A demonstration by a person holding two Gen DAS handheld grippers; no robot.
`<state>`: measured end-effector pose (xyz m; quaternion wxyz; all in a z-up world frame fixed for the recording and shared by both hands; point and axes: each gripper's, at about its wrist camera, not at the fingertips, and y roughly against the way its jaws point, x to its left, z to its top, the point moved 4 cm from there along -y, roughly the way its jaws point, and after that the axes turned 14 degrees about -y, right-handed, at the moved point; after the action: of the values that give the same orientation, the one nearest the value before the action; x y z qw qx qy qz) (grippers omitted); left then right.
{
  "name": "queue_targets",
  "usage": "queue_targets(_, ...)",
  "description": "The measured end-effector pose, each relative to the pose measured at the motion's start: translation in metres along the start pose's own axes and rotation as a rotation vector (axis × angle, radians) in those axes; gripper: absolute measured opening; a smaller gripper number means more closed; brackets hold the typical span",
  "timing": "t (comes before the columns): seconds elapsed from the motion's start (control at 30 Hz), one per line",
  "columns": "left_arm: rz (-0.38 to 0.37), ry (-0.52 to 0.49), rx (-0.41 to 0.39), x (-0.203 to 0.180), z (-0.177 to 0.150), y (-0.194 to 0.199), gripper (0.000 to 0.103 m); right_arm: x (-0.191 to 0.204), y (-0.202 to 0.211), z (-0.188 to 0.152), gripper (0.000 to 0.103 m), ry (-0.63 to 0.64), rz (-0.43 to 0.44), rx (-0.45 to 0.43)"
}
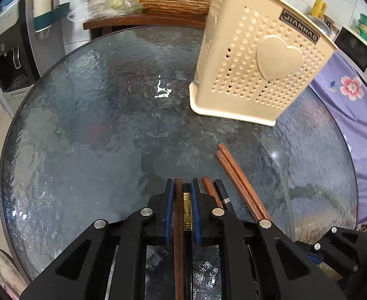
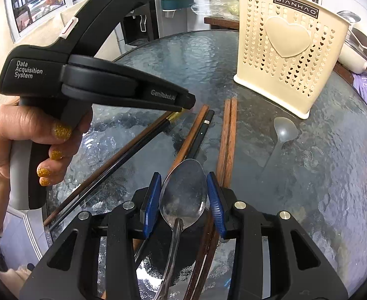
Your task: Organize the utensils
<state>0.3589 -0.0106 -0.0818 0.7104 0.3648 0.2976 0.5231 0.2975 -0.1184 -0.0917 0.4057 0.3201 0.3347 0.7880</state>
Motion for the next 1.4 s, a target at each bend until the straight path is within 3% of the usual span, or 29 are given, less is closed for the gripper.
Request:
queue_targets(0.4,-0.009,0.026,-0.041,0.008,0.013,0.010,0.013,-0.006,0.005,-0.001,0.038,-0.022,0.008,-0.016)
queue_targets(0.77,0.001,0.023,0.024,0.006,0.015,-0.010,0.013,-0.004,0.003,0.000,0.038,-0.025,0.008,-0.009)
queue_targets(1.2,0.001,0.067,0.017,0.019,0.020,-0.012,0.013,-0.002,-0.003,0.002,0.038,-0.019,0.010,0.000)
queue_targets(1.3,0.005,0.068,0.018,0.020,0.022,-0.013,0.026,-0.002,-0.004,0.002,0.038,-0.015,0.011,0.002)
queue_targets(1.4,0.045,0.069,0.012,0.024,0.024,-0.014,0.026,-0.002,-0.005,0.001,0.038,-0.016,0.012,0.002)
